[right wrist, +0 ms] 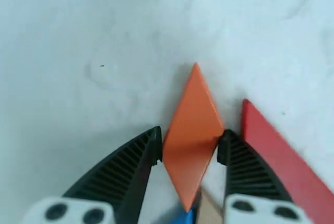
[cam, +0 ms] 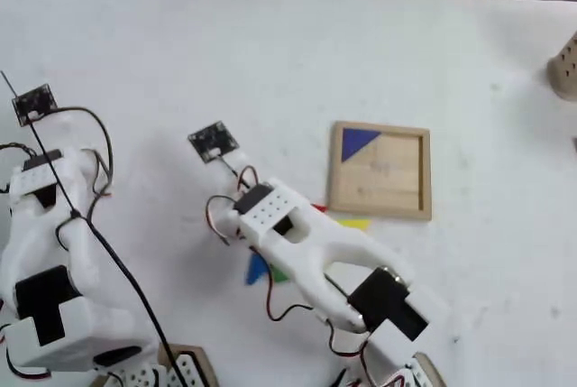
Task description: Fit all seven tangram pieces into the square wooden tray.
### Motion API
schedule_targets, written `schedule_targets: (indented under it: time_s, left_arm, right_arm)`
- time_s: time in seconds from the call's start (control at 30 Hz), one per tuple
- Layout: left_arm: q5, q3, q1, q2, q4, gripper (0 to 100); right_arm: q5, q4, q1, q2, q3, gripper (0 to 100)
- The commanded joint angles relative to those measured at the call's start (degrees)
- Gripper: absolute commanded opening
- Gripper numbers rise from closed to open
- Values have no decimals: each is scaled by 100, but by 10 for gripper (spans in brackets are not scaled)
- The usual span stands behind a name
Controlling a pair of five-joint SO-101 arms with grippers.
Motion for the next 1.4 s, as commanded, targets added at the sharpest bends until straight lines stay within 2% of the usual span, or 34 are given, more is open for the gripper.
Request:
schedule_targets:
  time_s: [0.0, 0.13, 0.4, 0.63, 0.73, 0.9, 1.03, 1.23, 1.37]
  left_arm:
    - [18, -211, -31, -22, 26, 24]
    - [18, -211, -40, -22, 26, 24]
    - [18, -211, -40, -22, 26, 24]
    - [18, -211, -22, -13, 18, 24]
    - [18, -211, -22, -13, 9, 24]
    - [18, -211, -22, -13, 9, 24]
    - [18, -211, -22, -13, 9, 24]
    - [9, -211, -22, -13, 9, 24]
    - [9, -211, -22, -13, 9, 24]
  right_arm:
    - [615, -75, 31, 4, -264, 143]
    - [1134, -75, 31, -40, -264, 28]
    - [1591, 101, 4, -233, -281, 22]
    - [1916, 1095, 57, -1516, -255, 24]
    - [2092, 1569, 303, -2035, -255, 24]
    - [2673, 2193, 1262, -2642, -255, 24]
    - [3789, 2484, 2334, -2835, -255, 24]
    - [5160, 2316, 4040, -2826, -255, 23]
    - [5934, 2070, 4488, -2826, -255, 23]
